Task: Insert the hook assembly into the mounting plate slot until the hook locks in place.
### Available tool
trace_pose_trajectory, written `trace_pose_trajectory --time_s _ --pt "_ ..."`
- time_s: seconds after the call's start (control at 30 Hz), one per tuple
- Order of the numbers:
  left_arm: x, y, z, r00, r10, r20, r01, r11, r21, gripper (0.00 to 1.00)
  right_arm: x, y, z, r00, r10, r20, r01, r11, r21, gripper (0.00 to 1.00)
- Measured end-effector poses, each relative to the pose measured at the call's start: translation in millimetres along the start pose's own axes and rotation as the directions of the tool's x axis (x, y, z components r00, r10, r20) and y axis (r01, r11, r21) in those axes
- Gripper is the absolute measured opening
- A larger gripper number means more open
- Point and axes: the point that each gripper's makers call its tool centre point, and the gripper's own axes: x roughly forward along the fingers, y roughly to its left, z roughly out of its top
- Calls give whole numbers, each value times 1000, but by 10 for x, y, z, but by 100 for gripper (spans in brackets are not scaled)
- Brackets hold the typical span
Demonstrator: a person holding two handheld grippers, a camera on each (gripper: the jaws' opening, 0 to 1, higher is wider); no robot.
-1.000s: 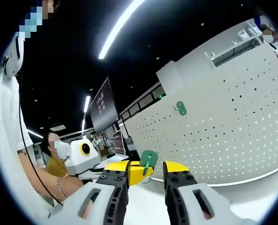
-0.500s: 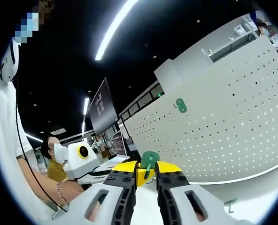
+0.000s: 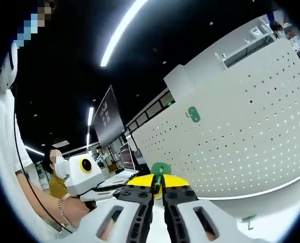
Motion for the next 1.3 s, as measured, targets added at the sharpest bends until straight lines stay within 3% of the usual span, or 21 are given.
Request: trace_pose_trajectory --time_s 0.3,0.77,1.1,1.17,1.3 --pt "7 -1 -7 1000 5 -3 -5 1000 -1 2 12 -19 -6 1000 -14 1 14 1000 2 3" --pt "7 -13 -44 1000 2 -17 -2 1000 7 3 0 -45 -43 999 -34 -16 35 997 70 1" --pt "9 -6 -66 999 5 -39 -5 1000 18 5 14 6 -22 1000 -9 -13 10 997 81 0" --pt "10 10 -115 998 9 -64 -7 1000 26 11 18 22 -21 1000 -3 -12 3 997 77 0" --pt "18 16 -137 997 3 -71 -2 1000 12 32 19 27 -23 1000 0 -14 1 997 79 0"
